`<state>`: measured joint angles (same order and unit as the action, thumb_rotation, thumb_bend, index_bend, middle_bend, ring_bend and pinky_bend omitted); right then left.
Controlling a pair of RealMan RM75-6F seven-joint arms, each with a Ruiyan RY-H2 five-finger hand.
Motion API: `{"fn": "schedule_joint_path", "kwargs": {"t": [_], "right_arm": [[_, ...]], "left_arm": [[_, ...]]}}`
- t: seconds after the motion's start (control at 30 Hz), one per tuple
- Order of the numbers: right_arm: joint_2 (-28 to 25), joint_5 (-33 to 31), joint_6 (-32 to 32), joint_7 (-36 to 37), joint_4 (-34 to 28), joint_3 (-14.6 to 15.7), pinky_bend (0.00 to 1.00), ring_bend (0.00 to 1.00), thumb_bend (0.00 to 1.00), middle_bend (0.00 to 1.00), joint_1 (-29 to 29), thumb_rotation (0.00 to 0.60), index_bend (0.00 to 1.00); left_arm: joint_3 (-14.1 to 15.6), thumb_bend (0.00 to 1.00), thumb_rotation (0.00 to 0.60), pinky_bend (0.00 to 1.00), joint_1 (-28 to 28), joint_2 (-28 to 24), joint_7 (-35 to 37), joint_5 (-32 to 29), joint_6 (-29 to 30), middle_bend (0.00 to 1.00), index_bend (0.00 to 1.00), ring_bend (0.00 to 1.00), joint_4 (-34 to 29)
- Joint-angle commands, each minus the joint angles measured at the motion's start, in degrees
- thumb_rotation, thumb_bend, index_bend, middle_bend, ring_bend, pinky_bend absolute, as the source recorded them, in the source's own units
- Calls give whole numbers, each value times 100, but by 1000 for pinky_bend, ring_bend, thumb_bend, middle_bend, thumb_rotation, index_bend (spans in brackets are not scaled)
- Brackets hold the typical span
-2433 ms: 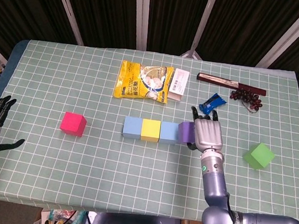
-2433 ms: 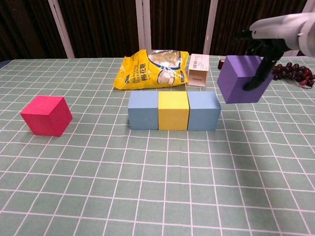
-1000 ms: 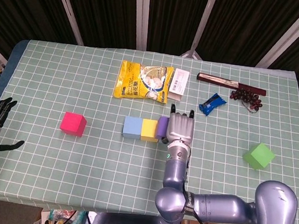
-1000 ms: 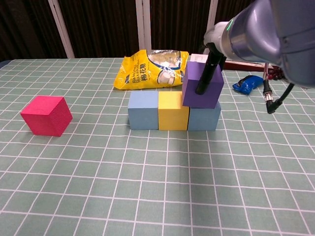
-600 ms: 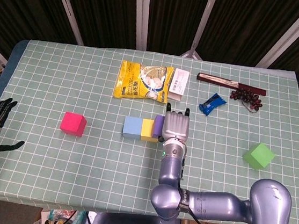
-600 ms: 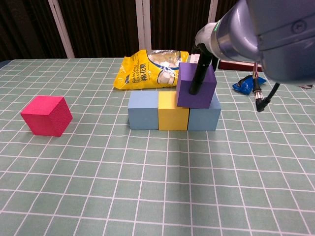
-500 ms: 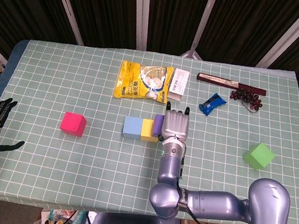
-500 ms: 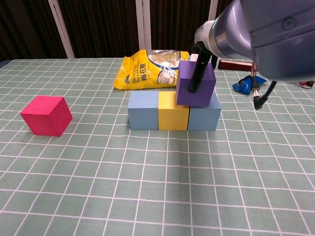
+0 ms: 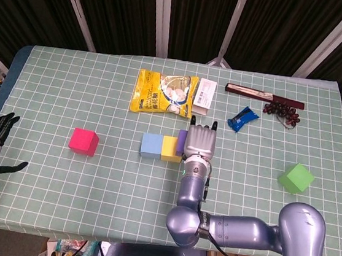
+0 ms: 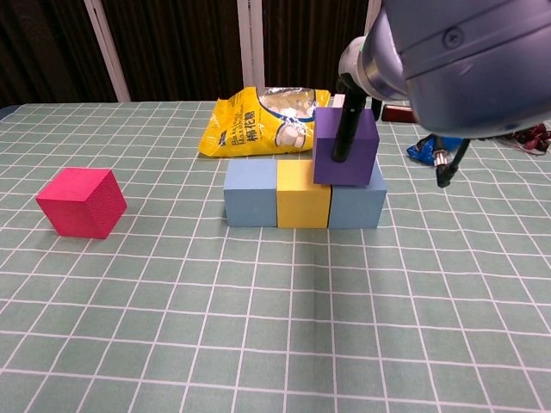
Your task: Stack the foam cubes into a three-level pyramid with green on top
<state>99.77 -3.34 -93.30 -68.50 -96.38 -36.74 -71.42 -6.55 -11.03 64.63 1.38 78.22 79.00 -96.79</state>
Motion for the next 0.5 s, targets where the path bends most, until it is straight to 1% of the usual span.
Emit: {"fn": "schedule_joint_path", "kwargs": {"t": [0.03, 0.5], "right_arm": [[23, -1, 15, -9, 49, -13, 1, 265, 223, 488, -8, 600, 45], [120, -17, 2, -62, 94, -88, 1, 265, 223, 488, -46, 600, 45]], "left_arm": [[-1, 25, 600, 0, 0, 2, 8, -2, 0, 0, 0, 0, 2], [-5, 25, 600, 0, -7, 6, 21, -15, -16, 0, 0, 0, 29]]}}
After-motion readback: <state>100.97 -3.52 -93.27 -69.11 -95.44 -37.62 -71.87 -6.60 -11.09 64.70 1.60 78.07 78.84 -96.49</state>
